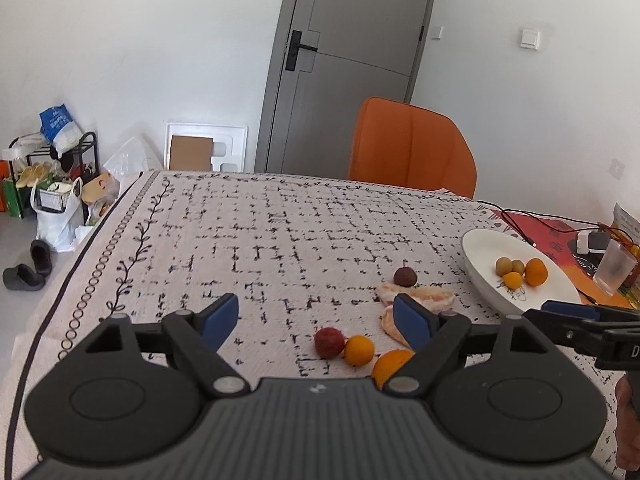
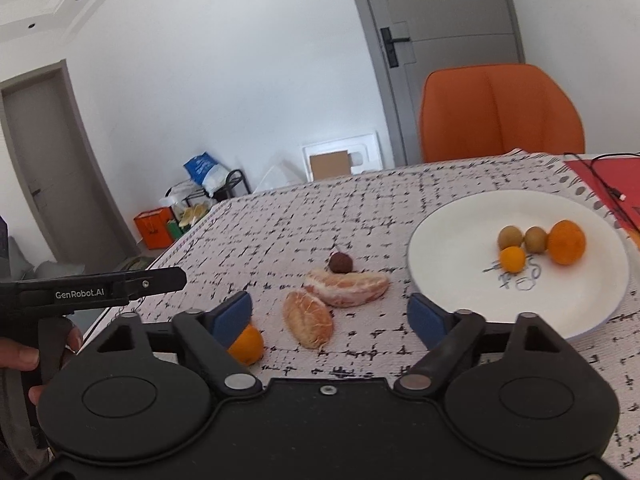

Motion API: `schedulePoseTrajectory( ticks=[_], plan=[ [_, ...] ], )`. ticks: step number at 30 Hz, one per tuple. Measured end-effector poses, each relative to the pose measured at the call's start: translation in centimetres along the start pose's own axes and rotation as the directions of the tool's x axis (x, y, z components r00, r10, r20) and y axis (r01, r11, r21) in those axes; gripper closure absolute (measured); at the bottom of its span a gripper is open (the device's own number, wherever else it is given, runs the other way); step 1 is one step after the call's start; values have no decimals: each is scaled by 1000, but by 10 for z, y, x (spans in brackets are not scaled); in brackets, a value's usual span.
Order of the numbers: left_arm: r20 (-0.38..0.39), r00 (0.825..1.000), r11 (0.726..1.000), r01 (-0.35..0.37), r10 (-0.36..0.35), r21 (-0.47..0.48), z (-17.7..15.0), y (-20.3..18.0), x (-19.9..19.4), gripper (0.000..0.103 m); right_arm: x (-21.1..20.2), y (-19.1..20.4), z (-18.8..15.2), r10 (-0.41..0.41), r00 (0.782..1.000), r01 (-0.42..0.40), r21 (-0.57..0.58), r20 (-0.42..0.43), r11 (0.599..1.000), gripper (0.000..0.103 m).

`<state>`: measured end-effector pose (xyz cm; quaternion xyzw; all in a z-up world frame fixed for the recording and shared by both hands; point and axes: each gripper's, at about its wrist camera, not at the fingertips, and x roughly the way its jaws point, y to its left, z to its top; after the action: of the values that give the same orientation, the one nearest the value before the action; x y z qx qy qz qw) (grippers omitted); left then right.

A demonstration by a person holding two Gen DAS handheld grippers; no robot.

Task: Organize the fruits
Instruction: 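Move the left tool toward the red plum while the right tool approaches a mandarin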

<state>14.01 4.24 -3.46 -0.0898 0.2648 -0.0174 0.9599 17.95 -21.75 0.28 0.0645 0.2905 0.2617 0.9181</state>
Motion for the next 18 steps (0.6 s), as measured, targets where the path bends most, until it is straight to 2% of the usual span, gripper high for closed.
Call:
schedulePoseTrajectory(
  ticks=[7, 11, 18],
  plan=[
    [-26, 1000, 1000, -6, 6, -30, -8, 14, 11, 32, 20, 7, -5, 20, 998, -21, -16, -53, 1000, 43],
    [-43, 999, 999, -4, 2, -42, -12, 19, 18, 41, 30, 10, -6, 26, 997, -28, -24, -74, 999, 47],
    [-59, 998, 999, 20, -23, -48, -13, 19, 27, 53, 46, 10, -8, 31, 994, -34, -20, -109, 999, 60]
  ],
)
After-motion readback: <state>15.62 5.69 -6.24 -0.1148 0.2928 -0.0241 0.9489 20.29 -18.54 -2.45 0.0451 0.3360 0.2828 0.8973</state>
